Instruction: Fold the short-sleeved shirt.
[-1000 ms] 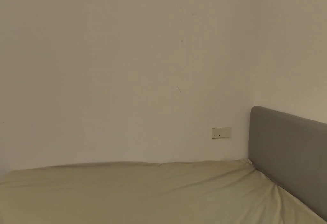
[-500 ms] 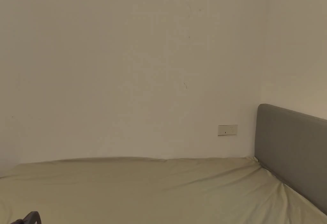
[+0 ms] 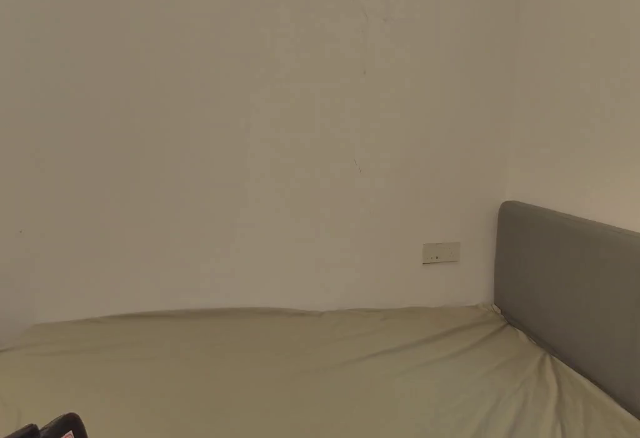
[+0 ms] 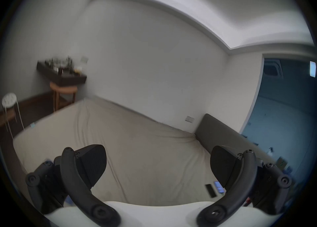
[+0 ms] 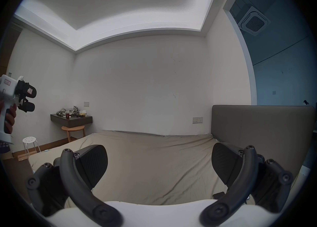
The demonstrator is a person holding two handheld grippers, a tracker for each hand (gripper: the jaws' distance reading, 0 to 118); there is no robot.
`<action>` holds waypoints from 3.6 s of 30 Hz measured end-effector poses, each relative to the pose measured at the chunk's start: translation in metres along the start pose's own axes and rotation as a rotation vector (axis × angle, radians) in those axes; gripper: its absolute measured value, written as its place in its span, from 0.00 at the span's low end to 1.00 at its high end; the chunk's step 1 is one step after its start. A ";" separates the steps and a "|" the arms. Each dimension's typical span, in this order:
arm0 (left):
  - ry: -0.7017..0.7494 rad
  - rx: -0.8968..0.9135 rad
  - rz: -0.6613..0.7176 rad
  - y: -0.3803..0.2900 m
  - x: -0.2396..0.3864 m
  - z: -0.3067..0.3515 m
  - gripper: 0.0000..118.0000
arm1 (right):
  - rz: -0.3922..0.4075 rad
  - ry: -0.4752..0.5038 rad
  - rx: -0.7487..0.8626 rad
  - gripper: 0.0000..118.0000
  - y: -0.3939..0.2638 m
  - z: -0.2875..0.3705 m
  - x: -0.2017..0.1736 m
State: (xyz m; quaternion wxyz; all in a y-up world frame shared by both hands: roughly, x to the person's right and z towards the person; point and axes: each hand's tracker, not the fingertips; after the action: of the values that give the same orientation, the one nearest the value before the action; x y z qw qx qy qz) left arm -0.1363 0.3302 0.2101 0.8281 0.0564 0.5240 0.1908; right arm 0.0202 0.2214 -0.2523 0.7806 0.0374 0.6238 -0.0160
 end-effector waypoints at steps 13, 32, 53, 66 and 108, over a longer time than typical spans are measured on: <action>0.039 0.274 -0.370 -0.011 0.031 0.019 1.00 | -0.003 -0.012 0.009 1.00 0.001 0.003 0.006; 0.028 0.346 -0.412 -0.019 0.013 0.016 1.00 | -0.003 -0.018 0.001 1.00 0.000 0.004 0.007; -0.066 0.295 -0.472 -0.019 0.030 0.023 1.00 | 0.004 -0.015 0.000 1.00 0.001 0.004 0.006; -0.080 0.301 -0.418 -0.009 0.029 0.028 1.00 | 0.013 -0.015 0.003 1.00 0.003 0.001 0.005; 0.084 0.308 -0.415 -0.006 0.064 0.031 0.99 | 0.002 -0.029 -0.006 1.00 0.000 -0.001 0.006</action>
State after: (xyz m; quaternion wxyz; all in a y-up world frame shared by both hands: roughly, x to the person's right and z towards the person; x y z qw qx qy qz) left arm -0.0832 0.3521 0.1685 0.8089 0.0652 0.5810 -0.0627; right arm 0.0203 0.2219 -0.2586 0.7897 0.0357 0.6123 -0.0140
